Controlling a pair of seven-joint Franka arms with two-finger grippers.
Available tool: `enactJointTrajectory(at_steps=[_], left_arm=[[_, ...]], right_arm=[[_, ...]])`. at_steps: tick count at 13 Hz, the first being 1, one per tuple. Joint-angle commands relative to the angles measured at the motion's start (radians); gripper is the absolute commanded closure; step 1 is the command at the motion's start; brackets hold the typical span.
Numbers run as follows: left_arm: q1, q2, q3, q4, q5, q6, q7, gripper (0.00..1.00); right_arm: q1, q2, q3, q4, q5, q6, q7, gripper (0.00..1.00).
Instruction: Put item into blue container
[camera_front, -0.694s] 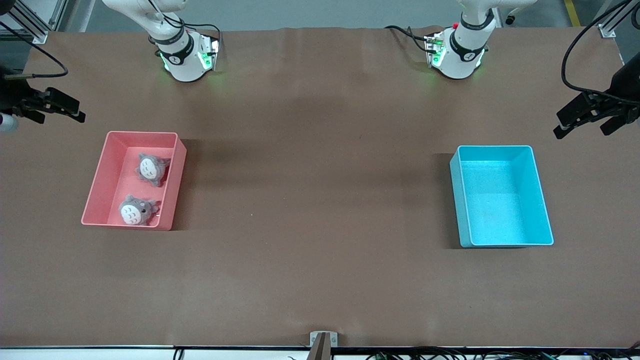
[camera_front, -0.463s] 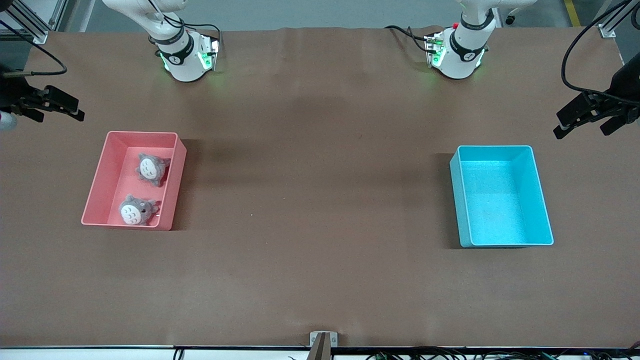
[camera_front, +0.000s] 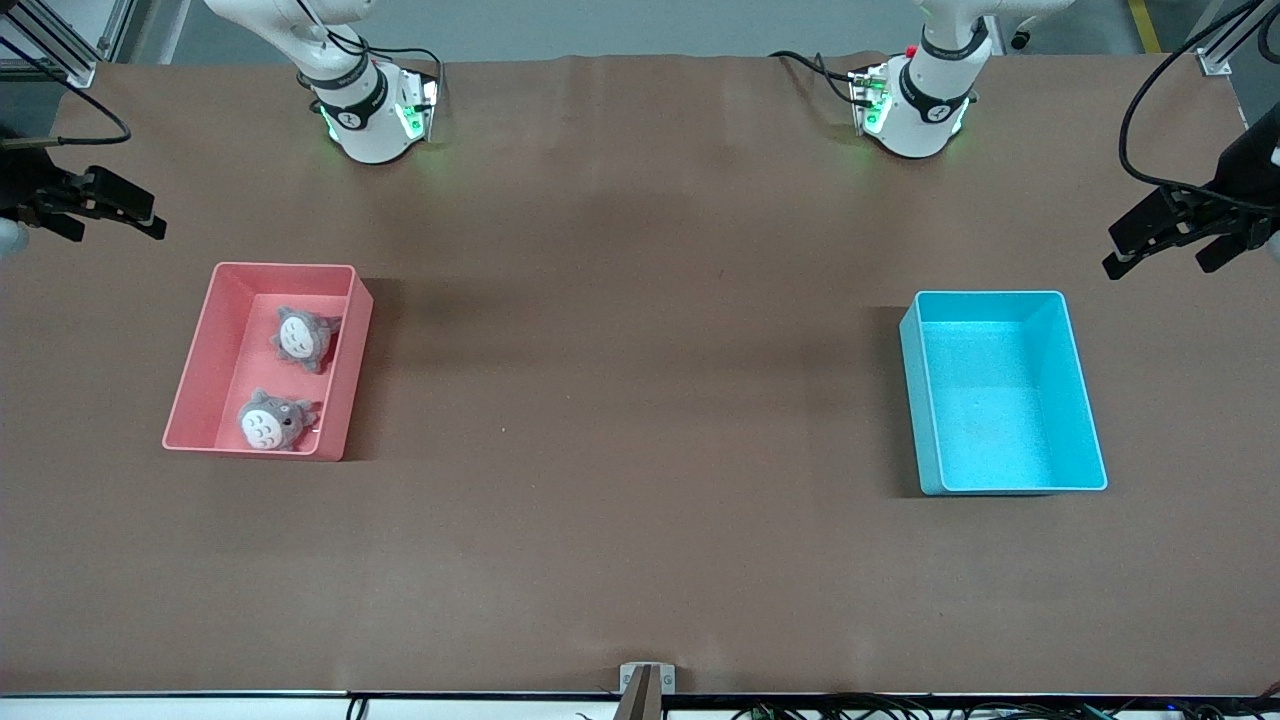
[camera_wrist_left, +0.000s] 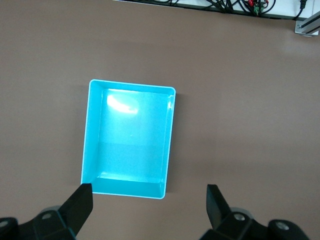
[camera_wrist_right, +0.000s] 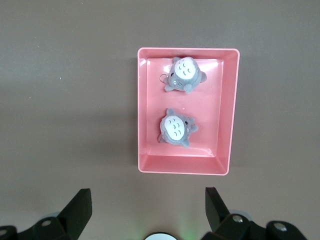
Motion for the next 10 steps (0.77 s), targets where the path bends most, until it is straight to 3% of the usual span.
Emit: enactJointTrajectory(at_steps=[1, 10], left_arm=[[0.0, 0.009, -0.015, 0.006, -0.016, -0.003, -0.004, 0.0], [0.001, 0.009, -0.017, 0.004, -0.052, -0.004, -0.004, 0.0]], right_arm=[[-0.011, -0.032, 0.011, -0.03, 0.004, 0.009, 0.01, 0.0], [-0.011, -0.032, 0.012, -0.03, -0.03, 0.006, 0.003, 0.0]])
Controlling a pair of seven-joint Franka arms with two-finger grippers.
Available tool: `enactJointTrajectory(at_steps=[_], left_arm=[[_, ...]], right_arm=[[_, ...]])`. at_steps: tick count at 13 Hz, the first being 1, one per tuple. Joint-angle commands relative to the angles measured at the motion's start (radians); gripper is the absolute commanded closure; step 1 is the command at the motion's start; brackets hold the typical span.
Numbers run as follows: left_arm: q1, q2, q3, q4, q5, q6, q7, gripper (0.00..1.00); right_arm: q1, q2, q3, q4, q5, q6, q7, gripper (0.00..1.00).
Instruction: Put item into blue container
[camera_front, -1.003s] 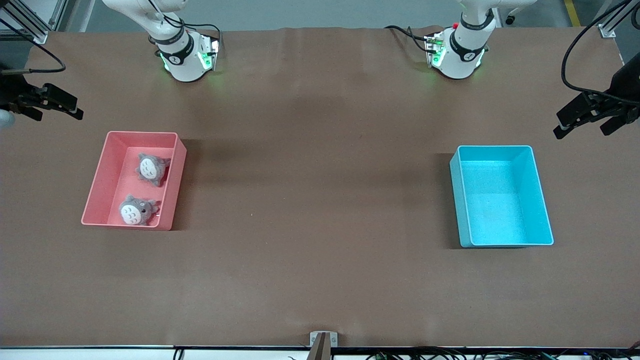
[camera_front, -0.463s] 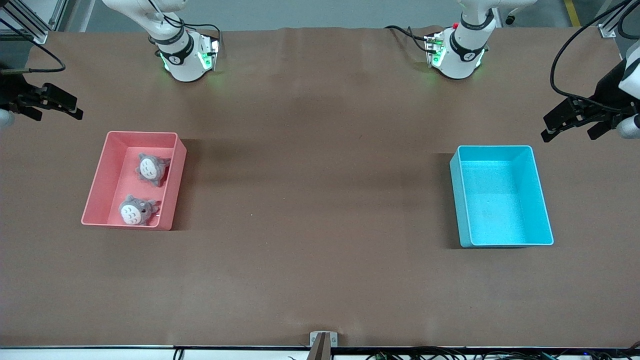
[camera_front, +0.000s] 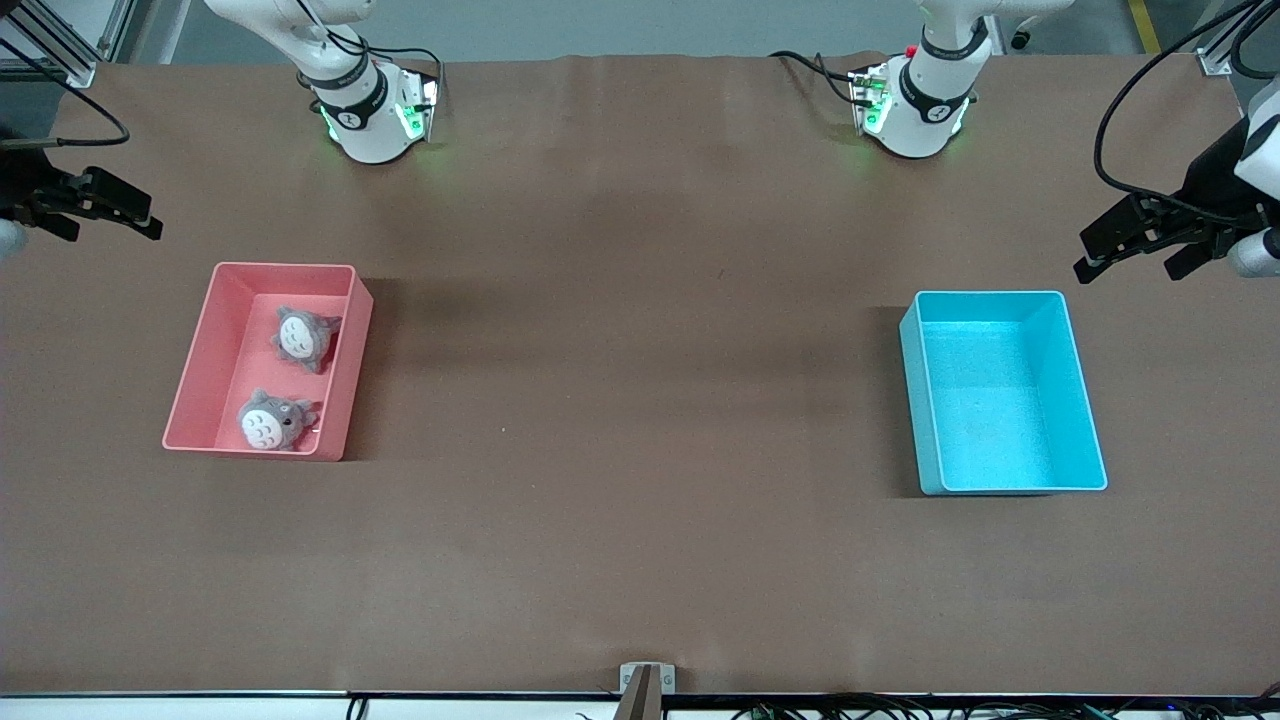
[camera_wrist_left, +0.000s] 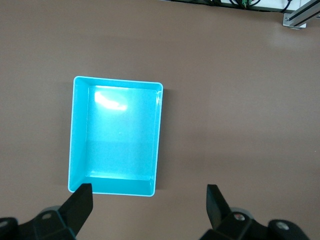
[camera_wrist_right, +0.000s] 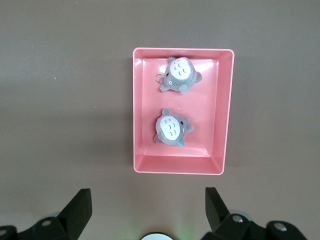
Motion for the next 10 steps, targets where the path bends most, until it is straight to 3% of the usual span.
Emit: enactJointTrajectory(at_steps=[1, 10], left_arm=[[0.001, -0.002, -0.001, 0.005, -0.02, -0.004, -0.005, 0.0], [0.002, -0.002, -0.012, 0.001, -0.019, -0.007, -0.006, 0.0]], right_arm=[[-0.011, -0.03, 0.012, -0.03, -0.008, 0.004, 0.005, 0.0], [-0.011, -0.03, 0.012, -0.03, -0.003, 0.003, 0.006, 0.0]])
